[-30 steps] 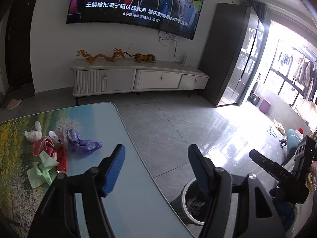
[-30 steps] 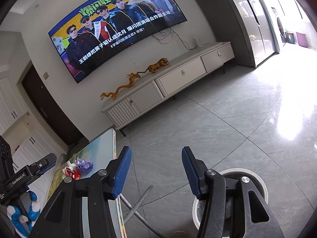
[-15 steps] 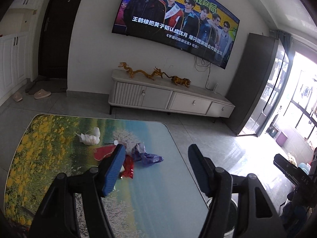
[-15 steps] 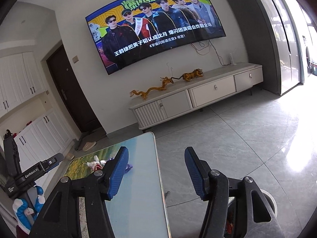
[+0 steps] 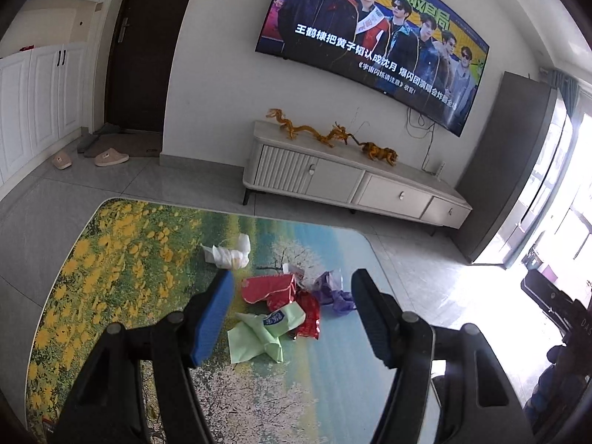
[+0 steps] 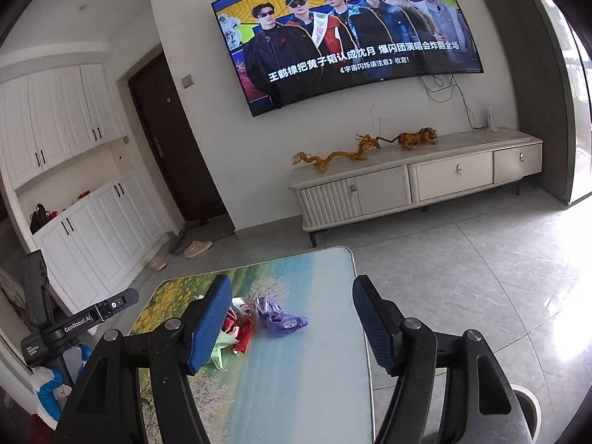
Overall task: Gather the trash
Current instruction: 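Move both tools back over the table toward the remaining trash, then grasp the large purple bag with the right gripper while the left grasps green paper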
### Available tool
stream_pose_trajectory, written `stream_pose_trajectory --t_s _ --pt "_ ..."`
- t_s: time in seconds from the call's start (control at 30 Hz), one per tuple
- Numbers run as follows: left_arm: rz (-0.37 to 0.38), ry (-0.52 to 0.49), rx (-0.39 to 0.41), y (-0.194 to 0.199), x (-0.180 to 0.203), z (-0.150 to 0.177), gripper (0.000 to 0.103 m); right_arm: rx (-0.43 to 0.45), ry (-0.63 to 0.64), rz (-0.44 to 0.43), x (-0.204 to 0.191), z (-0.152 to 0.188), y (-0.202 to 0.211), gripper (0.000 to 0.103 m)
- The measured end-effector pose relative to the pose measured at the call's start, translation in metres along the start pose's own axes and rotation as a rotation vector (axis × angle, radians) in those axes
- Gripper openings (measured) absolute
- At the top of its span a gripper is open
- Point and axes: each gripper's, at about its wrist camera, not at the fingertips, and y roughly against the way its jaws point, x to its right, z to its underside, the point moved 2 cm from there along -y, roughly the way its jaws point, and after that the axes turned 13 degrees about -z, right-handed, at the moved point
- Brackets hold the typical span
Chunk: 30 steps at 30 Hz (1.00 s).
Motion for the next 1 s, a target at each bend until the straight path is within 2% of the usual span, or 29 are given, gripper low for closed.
stream_pose_trajectory --t_s 0.17,0.3,0.4,0.73,1.0 --pt "-0.031 -0.071 -0.047 -0.036 0.009 0.022 0.065 -0.08 -0.001 -0.026 0.009 0.006 -0.047 0.067" --pt "-0.05 -0.124 -0.059 -0.06 0.019 0.035 0.074 -0.15 -0.002 -0.053 0.018 0.015 -0.089 0.068" --pt "-0.048 -0.144 -0.078 -0.076 0.023 0.04 0.074 -0.21 0.005 -0.069 0.021 0.025 -0.12 0.068" --pt "-0.092 -0.153 -0.138 -0.122 0.022 0.052 0.075 -0.36 0.037 -0.107 0.025 0.052 -0.203 0.068" --pt "-0.115 -0.131 -0.193 -0.142 0.011 0.062 0.075 -0.438 0.046 -0.121 0.033 0.066 -0.239 0.068"
